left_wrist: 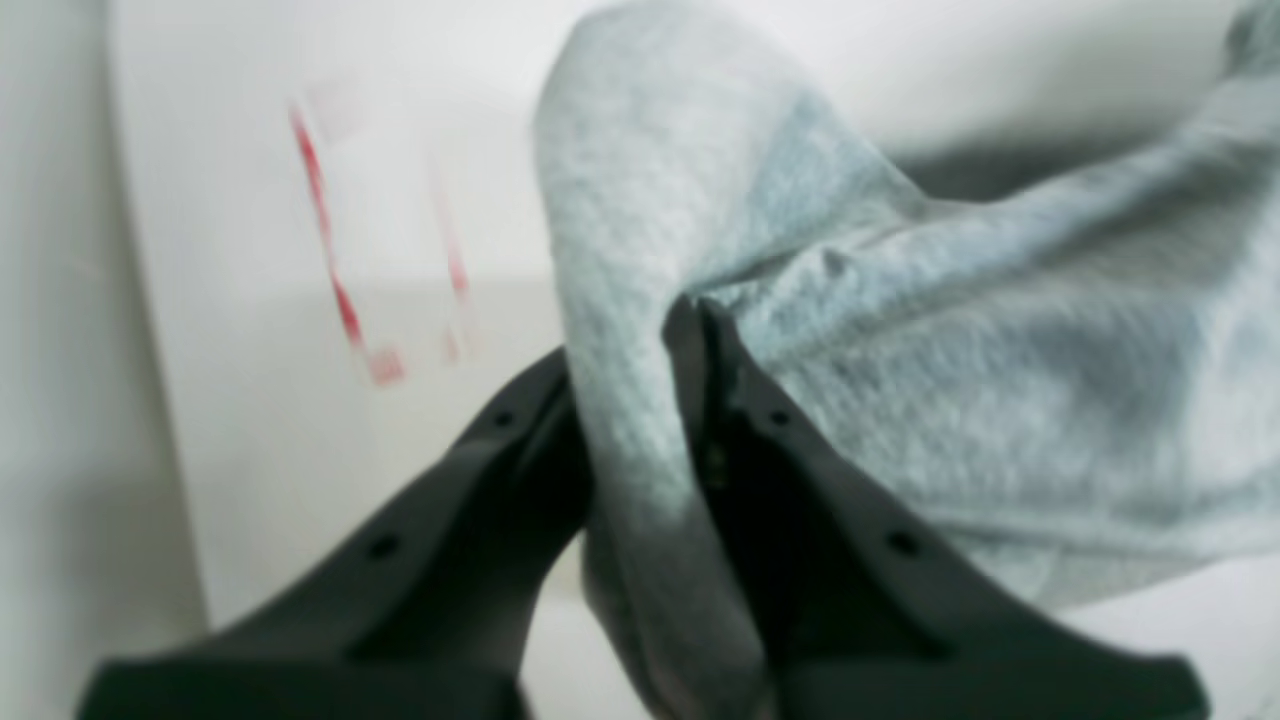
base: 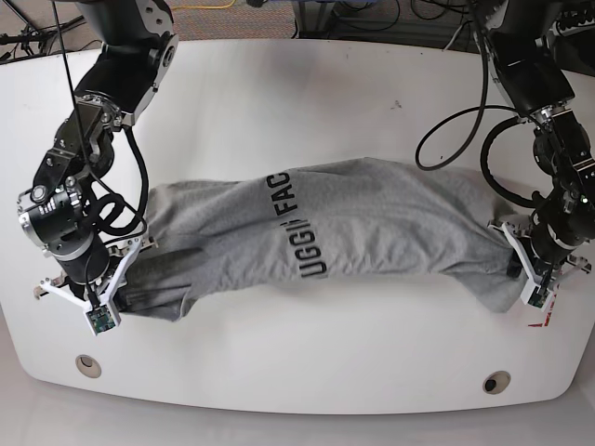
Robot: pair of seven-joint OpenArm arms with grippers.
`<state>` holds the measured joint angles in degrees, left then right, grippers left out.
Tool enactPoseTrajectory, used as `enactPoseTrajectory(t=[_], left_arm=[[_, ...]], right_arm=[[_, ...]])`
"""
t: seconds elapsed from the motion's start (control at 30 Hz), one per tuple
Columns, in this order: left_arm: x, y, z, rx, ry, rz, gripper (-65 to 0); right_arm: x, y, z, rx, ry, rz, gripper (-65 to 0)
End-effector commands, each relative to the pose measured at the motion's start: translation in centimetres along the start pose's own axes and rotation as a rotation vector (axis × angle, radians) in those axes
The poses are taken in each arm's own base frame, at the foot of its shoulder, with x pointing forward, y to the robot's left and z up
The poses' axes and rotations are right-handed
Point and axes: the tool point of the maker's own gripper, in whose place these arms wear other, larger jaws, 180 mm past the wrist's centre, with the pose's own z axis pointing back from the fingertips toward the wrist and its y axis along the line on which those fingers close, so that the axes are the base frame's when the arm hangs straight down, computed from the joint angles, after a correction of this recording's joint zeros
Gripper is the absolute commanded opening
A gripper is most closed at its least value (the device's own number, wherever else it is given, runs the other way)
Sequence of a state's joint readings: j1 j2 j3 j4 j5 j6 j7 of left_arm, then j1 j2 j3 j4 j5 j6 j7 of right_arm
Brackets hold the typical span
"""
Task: Fold the T-shirt properly
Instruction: 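Lower the stretched shirt back onto the table with both grippers, then open the left gripper and release its shirt end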
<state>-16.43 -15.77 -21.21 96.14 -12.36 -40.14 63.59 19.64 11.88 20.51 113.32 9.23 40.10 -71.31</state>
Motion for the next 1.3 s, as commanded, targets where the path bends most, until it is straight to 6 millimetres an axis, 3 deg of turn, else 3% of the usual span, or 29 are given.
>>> enactPoseTrajectory(t=[0.0, 0.13, 0.27, 0.33, 0.47, 0.6, 0.73, 0.8, 0.93, 1.07, 1.13, 1.2, 1.27], left_arm=[[-0.2, 0.1, 0.1, 0.006, -0.002, -0.017, -52.2], [-1.3, -0.8, -0.2, -0.014, 0.012, -0.02, -46.5], [-2.0, -1.5, -0.4, -0.031, 0.023, -0.022, -44.8], [-2.3, -1.7, -0.4, -0.036, 0.026, -0.024, -45.2], [-4.7, -2.5, -0.5, -0.063, 0.066, -0.011, -51.6], [-6.8, -3.0, -0.3, -0.077, 0.11, -0.003, -54.0], [-9.2, -3.2, 0.1, -0.087, 0.16, 0.009, -48.9], [-11.6, -2.7, 0.9, -0.074, 0.22, 0.023, -41.5], [-11.7, -2.3, 1.3, -0.065, 0.23, 0.025, -36.3], [-9.3, -1.3, 1.6, -0.034, 0.183, 0.009, -33.4], [-6.9, -0.5, 1.8, -0.007, 0.134, -0.007, -32.6], [1.3, 2.4, 3.1, 0.088, -0.02, -0.049, -32.8], [4.3, 3.6, 4.0, 0.129, -0.074, -0.055, -34.8]], right_arm=[[-1.5, 0.0, 0.0, 0.001, 0.034, -0.009, -64.2], [-3.0, 1.0, -0.1, 0.026, 0.066, -0.02, -64.2], [-4.2, 1.7, -0.2, 0.043, 0.093, -0.028, -64.2], [-4.7, 2.0, -0.2, 0.051, 0.104, -0.032, -64.3], [-6.4, 3.2, 0.0, 0.067, 0.133, -0.043, -64.1], [-7.5, 4.1, 0.0, 0.088, 0.154, -0.05, -64.0], [-8.5, 4.9, 0.0, 0.108, 0.173, -0.055, -63.7], [-9.0, 5.3, 0.0, 0.117, 0.181, -0.068, -63.6], [-9.2, 5.4, 0.0, 0.119, 0.183, -0.066, -63.6], [-7.9, 4.9, -0.1, 0.105, 0.158, -0.044, -63.8], [-6.6, 4.3, -0.2, 0.087, 0.134, -0.025, -63.9], [-1.5, 0.9, -0.3, 0.015, 0.036, 0.014, -64.1], [0.7, -0.5, -0.2, -0.016, -0.009, 0.026, -64.0]])
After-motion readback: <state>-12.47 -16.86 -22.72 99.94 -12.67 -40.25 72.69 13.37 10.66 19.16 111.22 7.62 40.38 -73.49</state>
